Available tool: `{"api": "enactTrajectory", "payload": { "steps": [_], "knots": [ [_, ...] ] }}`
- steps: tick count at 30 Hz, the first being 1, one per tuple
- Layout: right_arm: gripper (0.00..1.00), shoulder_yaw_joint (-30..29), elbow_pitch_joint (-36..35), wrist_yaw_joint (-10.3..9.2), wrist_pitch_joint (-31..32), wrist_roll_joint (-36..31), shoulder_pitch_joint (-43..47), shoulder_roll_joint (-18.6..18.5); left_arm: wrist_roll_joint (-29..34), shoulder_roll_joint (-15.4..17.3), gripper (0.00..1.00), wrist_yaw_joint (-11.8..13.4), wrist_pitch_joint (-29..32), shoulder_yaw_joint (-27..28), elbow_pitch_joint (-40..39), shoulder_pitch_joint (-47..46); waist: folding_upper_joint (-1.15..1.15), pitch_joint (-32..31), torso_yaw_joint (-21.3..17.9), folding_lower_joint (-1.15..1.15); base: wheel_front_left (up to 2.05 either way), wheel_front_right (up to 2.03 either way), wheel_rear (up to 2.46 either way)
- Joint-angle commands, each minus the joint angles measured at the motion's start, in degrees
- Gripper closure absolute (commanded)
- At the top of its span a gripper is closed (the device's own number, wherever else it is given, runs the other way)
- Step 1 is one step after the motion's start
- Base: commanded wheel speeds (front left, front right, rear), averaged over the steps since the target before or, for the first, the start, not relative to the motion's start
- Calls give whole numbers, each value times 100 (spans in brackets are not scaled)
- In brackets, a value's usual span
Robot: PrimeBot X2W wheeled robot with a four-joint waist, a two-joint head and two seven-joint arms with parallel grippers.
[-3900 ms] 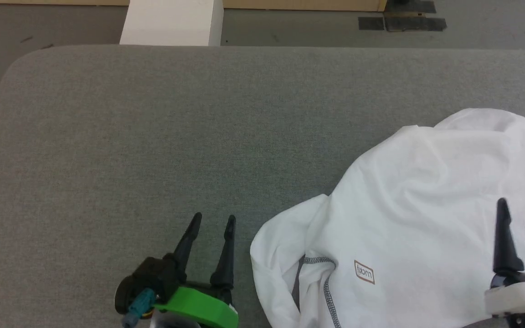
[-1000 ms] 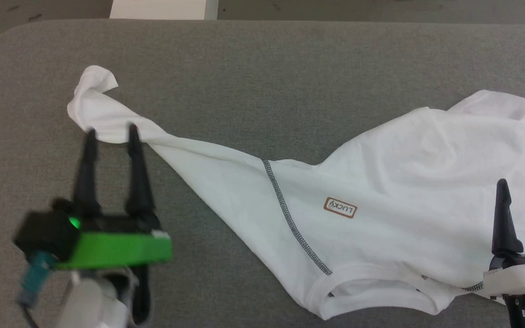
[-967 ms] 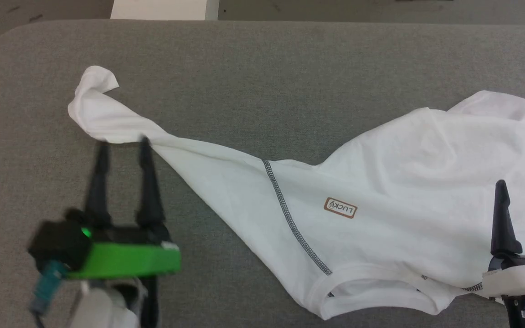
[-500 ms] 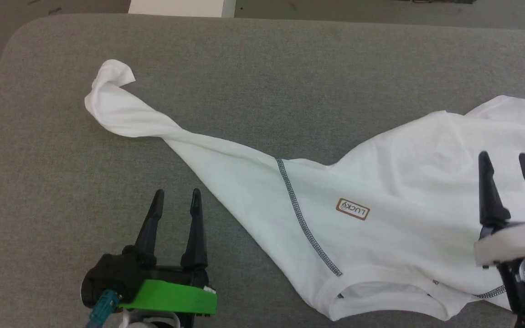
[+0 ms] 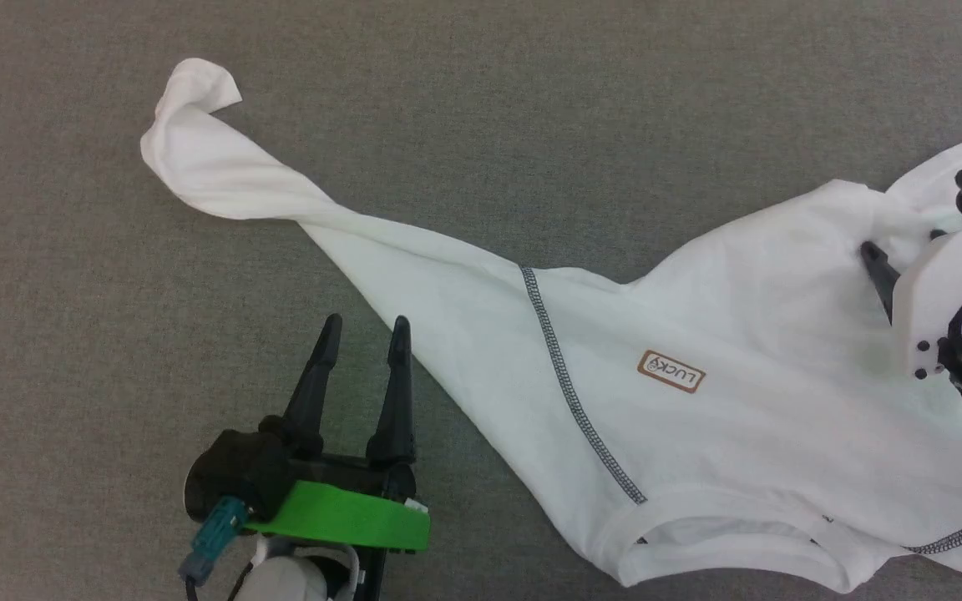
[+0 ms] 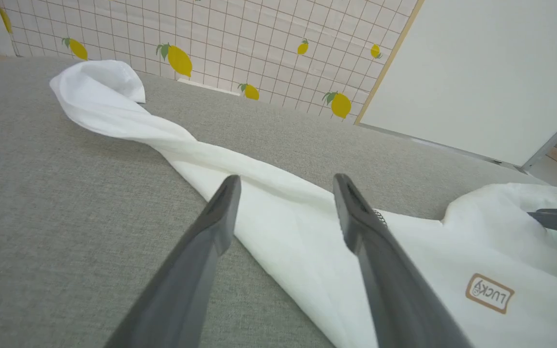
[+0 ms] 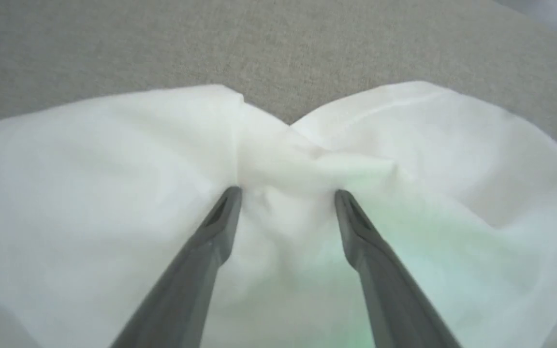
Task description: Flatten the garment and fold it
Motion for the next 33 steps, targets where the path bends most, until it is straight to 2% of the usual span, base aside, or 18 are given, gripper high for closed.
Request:
{"api": "enactTrajectory", "payload": {
  "steps": [1, 4, 6, 7, 8, 14, 22, 27, 33],
  "knots": [
    [0, 137, 180, -10, 161, 43, -135, -102, -32, -18, 0, 18, -27, -30, 24, -127, 0, 119, 104, 0, 0, 0, 0],
    [0, 277, 542, -10, 314, 149, -237, -173, -88, -18, 0, 23, -27, -95, 61, -203, 0, 190, 188, 0, 0, 0, 0],
    [60, 361, 719, -10, 267, 154, -286, -223, -124, -18, 0, 24, -27, -132, 84, -252, 0, 220, 254, 0, 0, 0, 0],
    [84, 358, 798, -10, 198, 154, -317, -236, -150, -18, 0, 26, -27, -150, 100, -272, 0, 224, 289, 0, 0, 0, 0],
    [100, 380, 839, -10, 133, 130, -341, -267, -174, -19, 0, 32, -27, -157, 108, -285, 0, 221, 318, 0, 0, 0, 0],
    [100, 696, 698, -10, -243, 148, -756, -511, -283, -19, 0, 67, -27, -156, 137, -262, 0, 141, 469, 0, 0, 0, 0],
    [100, 1451, 501, -10, -707, 61, -2213, -846, -426, -19, 0, 95, -27, -325, 118, -334, 0, 304, 749, 0, 0, 0, 0],
    [100, 1777, 1012, -10, -947, -148, -3007, -756, -514, -19, 0, 100, -27, -488, 158, -449, 0, 524, 1034, 0, 0, 0, 0],
    [100, 1809, 2046, -10, -1493, -479, -3149, -638, -664, -19, 0, 122, -27, -757, 214, -569, 0, 713, 1425, 0, 0, 0, 0]
  ]
}}
